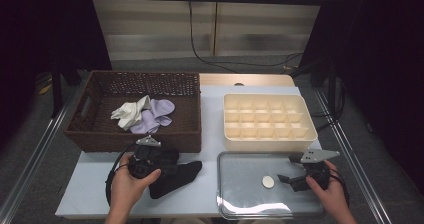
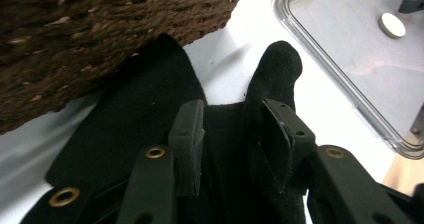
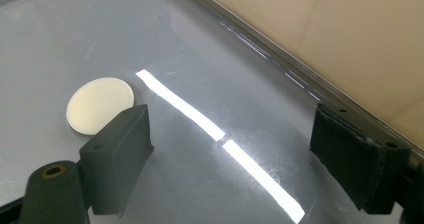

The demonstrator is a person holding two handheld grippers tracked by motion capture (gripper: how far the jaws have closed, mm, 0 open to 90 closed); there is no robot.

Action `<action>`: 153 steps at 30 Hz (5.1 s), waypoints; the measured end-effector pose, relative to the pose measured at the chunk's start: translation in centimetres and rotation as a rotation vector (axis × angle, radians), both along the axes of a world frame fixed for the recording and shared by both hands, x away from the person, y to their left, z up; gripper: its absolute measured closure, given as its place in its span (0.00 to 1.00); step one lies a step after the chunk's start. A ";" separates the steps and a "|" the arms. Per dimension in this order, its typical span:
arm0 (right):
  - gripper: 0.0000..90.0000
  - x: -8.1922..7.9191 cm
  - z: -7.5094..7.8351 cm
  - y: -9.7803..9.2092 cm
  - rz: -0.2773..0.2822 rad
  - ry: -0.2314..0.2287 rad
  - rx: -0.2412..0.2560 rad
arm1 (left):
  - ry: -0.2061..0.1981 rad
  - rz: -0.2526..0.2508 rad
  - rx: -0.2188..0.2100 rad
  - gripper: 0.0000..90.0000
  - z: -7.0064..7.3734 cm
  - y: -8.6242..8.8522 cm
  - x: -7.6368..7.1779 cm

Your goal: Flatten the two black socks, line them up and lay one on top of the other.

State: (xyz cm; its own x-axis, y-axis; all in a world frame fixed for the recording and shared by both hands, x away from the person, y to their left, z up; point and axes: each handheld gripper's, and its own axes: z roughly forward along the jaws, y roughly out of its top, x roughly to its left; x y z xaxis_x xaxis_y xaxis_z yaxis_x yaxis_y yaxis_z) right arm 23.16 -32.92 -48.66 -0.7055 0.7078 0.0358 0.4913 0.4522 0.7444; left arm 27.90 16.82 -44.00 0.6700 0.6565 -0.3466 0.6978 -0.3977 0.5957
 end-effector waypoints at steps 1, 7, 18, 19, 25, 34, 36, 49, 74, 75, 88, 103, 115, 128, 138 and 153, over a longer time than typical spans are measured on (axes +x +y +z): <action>0.18 0.0 0.0 0.0 0.000 0.001 0.000 | 0.005 0.003 -0.015 0.70 0.0 0.1 0.0; 0.18 0.0 0.0 0.0 0.000 0.000 0.000 | -0.024 0.038 -0.017 0.75 0.6 1.0 0.0; 0.18 0.0 0.0 0.0 -0.001 0.001 -0.001 | 0.014 0.019 -0.016 0.76 -0.1 0.8 -0.3; 0.18 0.0 0.0 0.0 -0.001 0.001 -0.001 | 0.014 0.007 -0.011 0.76 -0.2 0.5 -0.4; 0.18 0.0 0.0 0.0 -0.001 0.000 -0.001 | 0.027 -0.070 0.023 0.75 -1.0 -1.7 -0.8; 0.18 0.0 0.0 0.0 -0.001 0.001 -0.001 | 0.001 -0.099 0.089 0.76 -1.7 -2.8 -1.0; 0.18 0.0 0.0 0.0 -0.001 0.000 -0.001 | -0.009 -0.083 0.087 0.75 -1.3 -2.3 -1.0; 0.18 0.0 0.0 0.0 -0.001 0.000 -0.002 | 0.007 -0.048 0.139 0.79 -1.9 -0.9 -0.6; 0.18 0.0 0.0 0.0 0.000 0.001 -0.001 | -0.028 -0.131 0.128 0.66 -2.4 -2.5 -0.8; 0.18 0.0 0.0 0.0 0.000 0.001 -0.001 | -0.042 -0.144 0.125 0.64 -2.4 -2.7 -0.8; 0.18 0.0 0.0 0.0 0.000 0.002 -0.001 | -0.026 -0.175 0.161 0.90 -2.1 -3.1 -1.1; 0.18 0.0 0.0 0.0 0.000 0.002 -0.002 | -0.100 -0.010 0.059 0.94 0.1 -0.2 0.0; 0.18 0.0 0.0 0.0 0.000 0.002 -0.001 | -0.142 0.093 0.141 0.53 -1.2 2.3 0.5; 0.18 0.0 0.0 0.0 -0.001 0.002 -0.001 | -0.080 0.025 0.084 0.82 -1.5 1.3 0.6; 0.18 0.0 0.0 0.0 0.000 0.002 -0.003 | -0.166 -0.117 0.005 0.82 -0.5 -4.1 0.1; 0.17 0.5 1.2 5.7 0.058 0.046 0.017 | -0.170 -0.119 0.045 0.81 -1.6 -6.2 0.5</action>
State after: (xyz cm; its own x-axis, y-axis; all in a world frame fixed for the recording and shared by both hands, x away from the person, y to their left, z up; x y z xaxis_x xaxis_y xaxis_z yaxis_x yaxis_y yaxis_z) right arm 23.70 -27.24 -47.48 -0.7426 0.6648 0.0808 0.4983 0.4680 0.7299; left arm 28.37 10.61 -45.55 0.7897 0.5819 -0.1942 0.5358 -0.5002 0.6803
